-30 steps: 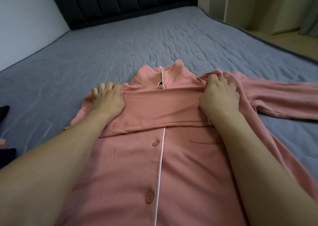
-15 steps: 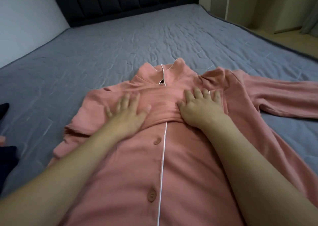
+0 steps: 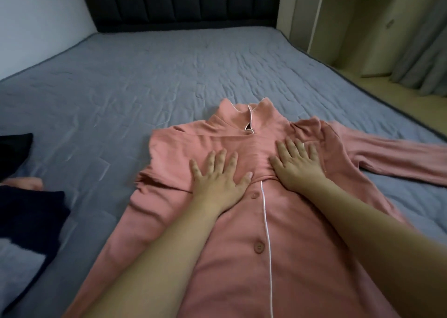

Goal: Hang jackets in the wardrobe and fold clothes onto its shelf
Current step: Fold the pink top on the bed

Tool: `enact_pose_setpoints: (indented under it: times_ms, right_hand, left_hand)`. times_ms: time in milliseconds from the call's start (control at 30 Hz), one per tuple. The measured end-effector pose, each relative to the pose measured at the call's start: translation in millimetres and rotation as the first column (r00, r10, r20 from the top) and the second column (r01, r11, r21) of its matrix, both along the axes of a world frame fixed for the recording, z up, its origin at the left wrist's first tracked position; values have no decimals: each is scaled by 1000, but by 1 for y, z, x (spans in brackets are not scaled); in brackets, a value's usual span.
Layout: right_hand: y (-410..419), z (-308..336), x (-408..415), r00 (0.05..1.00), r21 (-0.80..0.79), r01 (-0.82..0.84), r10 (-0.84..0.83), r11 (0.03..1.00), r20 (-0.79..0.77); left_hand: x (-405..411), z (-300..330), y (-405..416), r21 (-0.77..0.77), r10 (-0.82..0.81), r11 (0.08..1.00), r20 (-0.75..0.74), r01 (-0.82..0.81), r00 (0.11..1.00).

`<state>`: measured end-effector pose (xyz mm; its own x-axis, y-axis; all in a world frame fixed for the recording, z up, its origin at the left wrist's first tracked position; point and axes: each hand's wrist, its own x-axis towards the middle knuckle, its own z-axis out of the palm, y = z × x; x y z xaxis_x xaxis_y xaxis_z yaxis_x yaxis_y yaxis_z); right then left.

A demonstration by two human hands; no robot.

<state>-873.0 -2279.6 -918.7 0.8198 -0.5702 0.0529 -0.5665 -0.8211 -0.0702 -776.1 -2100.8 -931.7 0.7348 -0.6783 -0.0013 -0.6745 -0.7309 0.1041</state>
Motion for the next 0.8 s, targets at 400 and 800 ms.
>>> enact_pose_setpoints:
  times_ms: [400, 800]
  right_hand:
    - [-127, 50, -221, 835, 258, 535, -550, 805, -16]
    - [-219, 38, -338, 618, 544, 677, -784, 496, -53]
  left_hand:
    - [-57, 80, -51, 153, 231, 962, -7, -227, 973]
    - [-250, 83, -286, 294, -556, 825, 266, 483, 787]
